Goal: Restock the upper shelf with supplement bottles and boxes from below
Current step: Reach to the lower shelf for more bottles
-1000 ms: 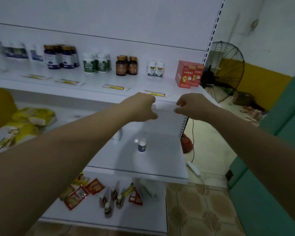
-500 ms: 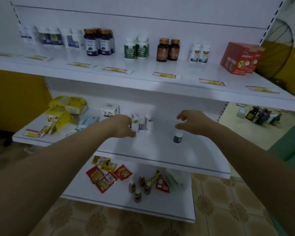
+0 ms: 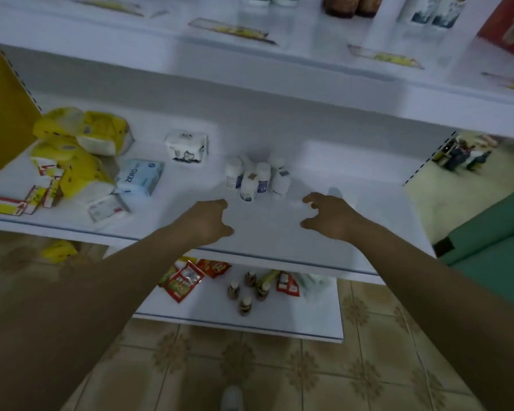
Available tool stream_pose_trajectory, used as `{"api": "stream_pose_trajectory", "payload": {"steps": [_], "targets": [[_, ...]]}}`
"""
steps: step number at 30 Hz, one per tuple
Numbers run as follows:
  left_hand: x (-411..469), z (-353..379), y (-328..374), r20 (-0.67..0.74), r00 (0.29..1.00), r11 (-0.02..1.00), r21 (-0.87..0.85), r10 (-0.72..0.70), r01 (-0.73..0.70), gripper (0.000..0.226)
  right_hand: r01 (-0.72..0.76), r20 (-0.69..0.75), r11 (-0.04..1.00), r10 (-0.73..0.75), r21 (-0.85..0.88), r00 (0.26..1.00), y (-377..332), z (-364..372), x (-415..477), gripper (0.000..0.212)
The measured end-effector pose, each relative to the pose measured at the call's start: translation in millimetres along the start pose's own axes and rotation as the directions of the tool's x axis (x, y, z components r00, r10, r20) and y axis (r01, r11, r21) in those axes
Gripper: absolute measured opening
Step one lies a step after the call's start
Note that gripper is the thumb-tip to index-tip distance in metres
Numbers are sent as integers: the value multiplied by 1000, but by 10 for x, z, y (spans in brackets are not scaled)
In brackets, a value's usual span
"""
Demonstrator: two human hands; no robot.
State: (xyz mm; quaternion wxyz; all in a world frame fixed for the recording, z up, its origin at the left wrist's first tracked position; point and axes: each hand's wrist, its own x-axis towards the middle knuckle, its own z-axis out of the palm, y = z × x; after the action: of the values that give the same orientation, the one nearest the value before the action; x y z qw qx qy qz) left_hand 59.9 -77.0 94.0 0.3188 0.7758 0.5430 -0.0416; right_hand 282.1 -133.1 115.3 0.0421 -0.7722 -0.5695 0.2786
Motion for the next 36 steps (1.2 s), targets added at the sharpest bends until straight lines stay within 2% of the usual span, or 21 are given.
{"api": "stream_pose_trajectory", "payload": {"steps": [3, 7, 12, 15, 17, 21, 25, 28, 31, 33, 36], "targets": [[429, 143, -85, -37, 999, 1000, -19, -19, 18, 60, -7, -13, 1000, 7, 0, 1000, 89, 100, 492, 67], [979, 273, -134, -81, 996, 999, -35, -23, 21, 69, -42, -69, 999, 41, -10, 997, 211, 233, 1124, 71], [1621, 158, -90, -175, 982, 996, -50, 69, -79, 58, -51, -151, 999, 53, 15, 987, 267, 309, 1715, 76], [1933, 122, -39, -168, 977, 989, -41, 133, -142, 65, -18, -179, 994, 37, 108, 983, 227, 338, 1971, 81], [2074, 170, 1, -160, 975, 984, -64, 153, -165, 65, 19, -169, 989, 6, 145, 986, 186, 391, 2087, 74], [2185, 336, 19, -198, 968, 976, -121, 155, -181, 43, 52, -234, 977, -2, 206, 972, 173, 537, 2123, 46], [2107, 371, -33, -211, 973, 950, -277, 88, -146, 48, 28, -169, 942, 31, 335, 985, 222, 577, 1982, 50], [1951, 363, -109, -130, 992, 855, -515, -8, -61, 43, -2, -73, 872, 44, 490, 996, 263, 576, 1806, 40], [1640, 303, -182, -40, 999, 683, -731, -28, -10, 35, -14, -22, 739, 38, 674, 999, 211, 512, 1537, 29], [1394, 221, -229, 7, 1000, 597, -802, -19, 17, 34, 4, -31, 703, 25, 711, 999, 118, 434, 1310, 25], [1028, 21, -280, 62, 998, 478, -877, 20, 44, 32, 30, -68, 693, 28, 721, 997, -95, 290, 939, 30]]}}
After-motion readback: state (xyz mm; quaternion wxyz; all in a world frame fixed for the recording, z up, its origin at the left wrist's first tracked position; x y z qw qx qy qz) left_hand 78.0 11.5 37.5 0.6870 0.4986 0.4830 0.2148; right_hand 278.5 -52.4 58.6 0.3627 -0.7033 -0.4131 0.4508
